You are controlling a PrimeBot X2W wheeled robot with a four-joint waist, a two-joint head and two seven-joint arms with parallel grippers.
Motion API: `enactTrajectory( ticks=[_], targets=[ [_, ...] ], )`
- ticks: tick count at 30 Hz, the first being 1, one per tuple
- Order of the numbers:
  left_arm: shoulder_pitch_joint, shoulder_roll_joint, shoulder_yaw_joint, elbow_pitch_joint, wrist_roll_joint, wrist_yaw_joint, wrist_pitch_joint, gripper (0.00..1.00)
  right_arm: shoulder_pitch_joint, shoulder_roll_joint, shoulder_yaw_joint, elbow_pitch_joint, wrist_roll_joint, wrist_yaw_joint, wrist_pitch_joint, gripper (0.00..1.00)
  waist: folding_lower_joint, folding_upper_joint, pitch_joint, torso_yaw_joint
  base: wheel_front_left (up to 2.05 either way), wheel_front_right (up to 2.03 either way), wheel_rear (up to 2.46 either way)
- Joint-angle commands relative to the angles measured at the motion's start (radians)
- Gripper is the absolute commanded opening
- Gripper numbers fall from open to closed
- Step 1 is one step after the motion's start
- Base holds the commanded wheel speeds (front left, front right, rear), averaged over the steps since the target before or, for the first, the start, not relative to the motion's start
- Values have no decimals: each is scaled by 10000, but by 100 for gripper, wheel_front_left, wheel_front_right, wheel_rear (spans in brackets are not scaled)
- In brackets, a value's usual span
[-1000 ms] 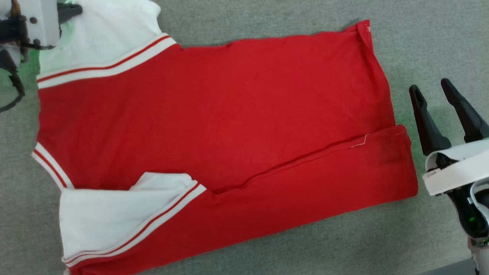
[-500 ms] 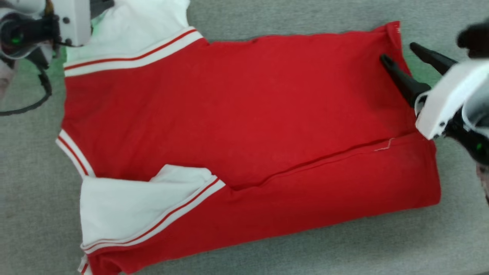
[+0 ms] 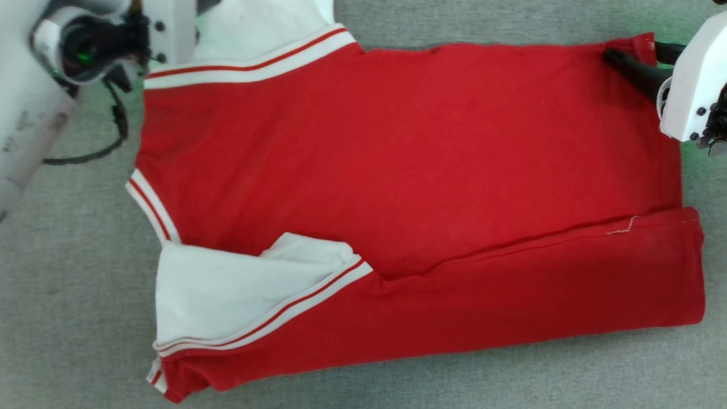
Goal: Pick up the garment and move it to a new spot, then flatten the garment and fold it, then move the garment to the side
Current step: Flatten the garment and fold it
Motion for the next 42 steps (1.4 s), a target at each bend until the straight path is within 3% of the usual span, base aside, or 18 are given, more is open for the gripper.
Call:
enactTrajectory(
  ticks=[1,11,18,25,29,35,39,42],
  targets=[
    [327,-194,-230,-137,-87,0,-140,0,261,15,343,201,153,-11,-171,0,0,-1,-104,224,0,0,0],
    [1186,233,-107,-1961,-833,3,-2404,0,1604,-1618,498,-1023,587,-11,-1574,0,0,-1,-1692,1206,0,0,0],
    [2373,1342,-244,-4341,-995,3,-3760,0,3451,-2755,164,-2583,846,-11,-1526,0,0,-1,-2797,1822,0,0,0],
    [3942,2737,-420,-6576,-714,3,-4798,0,5702,-3537,-979,-3968,1022,-11,-1183,0,0,-1,-3340,2240,0,0,0],
    [4977,3291,-464,-7303,-475,3,-5454,0,7073,-3623,-1887,-4516,1065,-11,-1015,0,0,-1,-3441,2379,0,0,0],
    [6417,3691,-499,-7611,-539,3,-6252,0,8484,-3181,-2943,-5014,902,-11,-797,0,0,-1,-3380,2369,0,0,0],
    [7367,3502,-505,-7432,-488,3,-6626,0,9216,-2706,-3615,-5004,505,-11,-752,0,0,-1,-3175,2391,0,0,0],
    [7845,2980,-513,-6919,-519,3,-6783,0,9426,-2322,-3897,-4840,332,-11,-814,0,0,-1,-2980,2431,0,0,0]
  ],
)
